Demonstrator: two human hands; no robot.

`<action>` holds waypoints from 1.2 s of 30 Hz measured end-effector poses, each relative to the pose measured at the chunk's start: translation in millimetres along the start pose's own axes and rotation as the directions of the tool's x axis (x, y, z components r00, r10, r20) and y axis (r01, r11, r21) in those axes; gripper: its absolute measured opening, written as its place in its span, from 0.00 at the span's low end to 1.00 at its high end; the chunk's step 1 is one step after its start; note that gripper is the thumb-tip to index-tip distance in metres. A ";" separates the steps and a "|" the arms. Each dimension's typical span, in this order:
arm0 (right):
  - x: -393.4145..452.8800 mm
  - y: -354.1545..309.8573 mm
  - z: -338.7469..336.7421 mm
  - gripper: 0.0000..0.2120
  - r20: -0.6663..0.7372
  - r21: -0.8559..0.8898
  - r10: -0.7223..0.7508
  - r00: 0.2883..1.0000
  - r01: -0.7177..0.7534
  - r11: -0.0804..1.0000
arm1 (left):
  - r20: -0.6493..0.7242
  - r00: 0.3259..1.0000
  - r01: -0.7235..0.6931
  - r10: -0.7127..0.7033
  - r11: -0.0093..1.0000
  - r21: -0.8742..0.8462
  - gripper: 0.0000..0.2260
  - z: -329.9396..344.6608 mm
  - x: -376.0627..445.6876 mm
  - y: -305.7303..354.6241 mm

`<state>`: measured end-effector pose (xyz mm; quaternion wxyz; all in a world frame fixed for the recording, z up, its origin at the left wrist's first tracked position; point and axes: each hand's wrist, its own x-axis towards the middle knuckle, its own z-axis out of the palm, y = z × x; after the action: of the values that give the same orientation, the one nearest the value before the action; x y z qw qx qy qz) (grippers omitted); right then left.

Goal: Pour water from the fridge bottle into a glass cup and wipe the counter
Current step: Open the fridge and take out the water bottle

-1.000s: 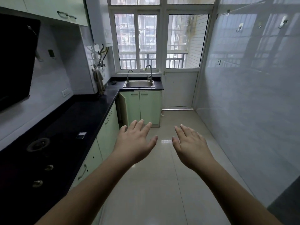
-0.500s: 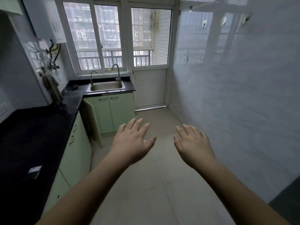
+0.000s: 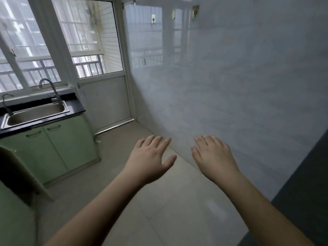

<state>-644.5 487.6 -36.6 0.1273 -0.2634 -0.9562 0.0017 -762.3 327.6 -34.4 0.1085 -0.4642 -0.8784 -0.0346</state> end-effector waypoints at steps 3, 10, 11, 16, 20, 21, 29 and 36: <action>21.8 37.5 -3.1 0.24 0.016 -0.001 0.072 0.997 -0.072 0.997 | 0.015 0.994 -0.112 0.112 0.994 -0.018 0.38 8.3 52.1 20.2; 58.2 124.8 1.7 0.25 0.036 0.004 0.303 0.952 -0.303 0.953 | 0.016 0.948 -0.316 0.317 0.947 -0.058 0.37 35.0 159.8 80.0; 57.9 133.3 2.7 0.25 0.042 0.006 0.332 0.943 -0.332 0.943 | 0.022 0.937 -0.346 0.348 0.936 -0.064 0.38 40.0 171.3 89.2; 56.2 167.8 4.0 0.25 0.042 0.012 0.464 0.885 -0.465 0.885 | -0.006 0.861 -0.506 0.509 0.854 -0.122 0.38 57.6 226.4 132.4; 57.0 180.5 7.4 0.25 0.033 0.014 0.588 0.808 -0.589 0.808 | -0.031 0.787 -0.614 0.616 0.778 -0.130 0.39 71.9 264.2 160.6; 57.9 183.2 8.1 0.25 0.031 0.010 0.616 0.787 -0.617 0.787 | -0.032 0.763 -0.643 0.646 0.753 -0.139 0.39 75.8 273.5 167.8; 70.3 181.4 16.7 0.25 -0.054 0.018 0.831 0.554 -0.831 0.556 | -0.096 0.474 -0.875 0.875 0.456 -0.165 0.39 96.3 328.4 206.9; 60.7 173.5 15.5 0.21 -0.335 -0.187 0.822 0.461 -0.887 0.421 | -0.100 0.216 -0.963 0.971 0.195 -0.187 0.42 101.8 331.4 235.8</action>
<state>-611.3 668.6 -49.1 0.1528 -0.7304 -0.6544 -0.1221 -765.1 745.5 -69.2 0.0393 -0.9204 -0.3869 -0.0416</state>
